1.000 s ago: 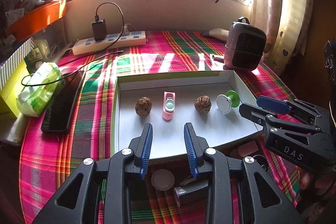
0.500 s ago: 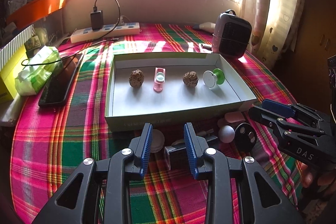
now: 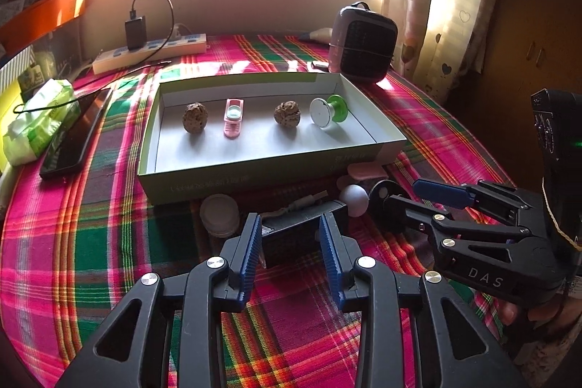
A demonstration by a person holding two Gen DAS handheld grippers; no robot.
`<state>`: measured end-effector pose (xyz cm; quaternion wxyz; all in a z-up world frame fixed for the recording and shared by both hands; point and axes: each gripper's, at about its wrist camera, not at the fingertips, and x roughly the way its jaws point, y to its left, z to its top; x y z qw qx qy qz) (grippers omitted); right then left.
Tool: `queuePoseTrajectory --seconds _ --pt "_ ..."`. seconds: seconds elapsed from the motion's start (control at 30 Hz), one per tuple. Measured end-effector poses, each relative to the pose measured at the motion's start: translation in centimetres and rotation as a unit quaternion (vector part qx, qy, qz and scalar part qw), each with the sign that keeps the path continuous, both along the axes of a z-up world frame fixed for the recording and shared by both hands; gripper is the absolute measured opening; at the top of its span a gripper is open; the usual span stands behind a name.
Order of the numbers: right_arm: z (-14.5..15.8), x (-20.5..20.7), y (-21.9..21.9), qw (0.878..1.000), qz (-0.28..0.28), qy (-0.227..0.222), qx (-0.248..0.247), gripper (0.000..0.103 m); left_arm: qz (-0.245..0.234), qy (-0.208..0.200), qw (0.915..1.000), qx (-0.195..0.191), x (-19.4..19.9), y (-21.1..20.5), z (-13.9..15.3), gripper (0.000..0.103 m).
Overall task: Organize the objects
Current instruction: 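Reach the left gripper to the black stick while the right grasps the dotted black disc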
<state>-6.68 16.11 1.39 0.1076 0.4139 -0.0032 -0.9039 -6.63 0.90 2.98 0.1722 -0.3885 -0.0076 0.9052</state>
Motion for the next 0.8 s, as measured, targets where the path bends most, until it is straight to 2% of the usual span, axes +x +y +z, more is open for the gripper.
queuePoseTrajectory --seconds 0.53,0.63,0.73,0.8 --pt "-1.1 -0.3 -0.6 1.000 0.007 -0.012 0.015 0.045 -0.019 -0.015 0.9995 0.020 2.0 0.1 -0.2 0.030" --pt "-1.2 -0.3 -0.6 1.000 0.009 -0.012 0.014 0.045 -0.022 -0.023 0.9994 0.012 2.3 0.6 -0.8 0.030" --pt "-1.2 -0.1 -0.6 1.000 0.011 -0.007 0.015 0.037 -0.018 -0.023 0.9995 0.010 2.5 0.6 -1.0 0.030" --pt "-1.1 -0.1 -0.5 1.000 0.008 -0.005 0.012 0.035 -0.013 -0.017 0.9997 0.010 2.6 0.2 -0.7 0.030"
